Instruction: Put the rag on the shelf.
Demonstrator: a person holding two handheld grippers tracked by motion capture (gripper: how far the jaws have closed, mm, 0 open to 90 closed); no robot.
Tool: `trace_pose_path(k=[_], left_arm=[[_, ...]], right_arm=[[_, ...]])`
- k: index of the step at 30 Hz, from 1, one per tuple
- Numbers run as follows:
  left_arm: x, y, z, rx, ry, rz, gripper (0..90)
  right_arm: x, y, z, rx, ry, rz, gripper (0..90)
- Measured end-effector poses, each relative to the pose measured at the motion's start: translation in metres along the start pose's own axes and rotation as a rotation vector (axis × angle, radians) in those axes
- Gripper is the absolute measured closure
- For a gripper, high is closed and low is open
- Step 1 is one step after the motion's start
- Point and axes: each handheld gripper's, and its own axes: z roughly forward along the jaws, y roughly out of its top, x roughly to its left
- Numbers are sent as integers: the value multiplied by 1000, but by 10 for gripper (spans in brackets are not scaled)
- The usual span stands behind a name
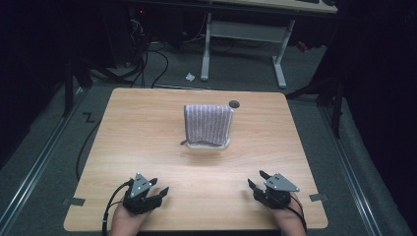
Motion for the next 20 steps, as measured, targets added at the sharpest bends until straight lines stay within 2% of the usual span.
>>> trace_pose_path(k=[1,3,5,8,20], left_arm=[[2,1,2,-9,1,-4,440],[4,3,6,-6,5,-3,433],[6,2,8,1,-6,-14,433],[6,1,6,2,-2,-17,431],[8,0,7,1,-15,-40,417]], right_arm=[[-1,2,1,-5,9,21,430],[-1,6,4,-21,10,20,427],[1,6,9,-14,12,3,427],[-1,2,12,6,32,30,429],[-13,1,5,-16,21,75,429]])
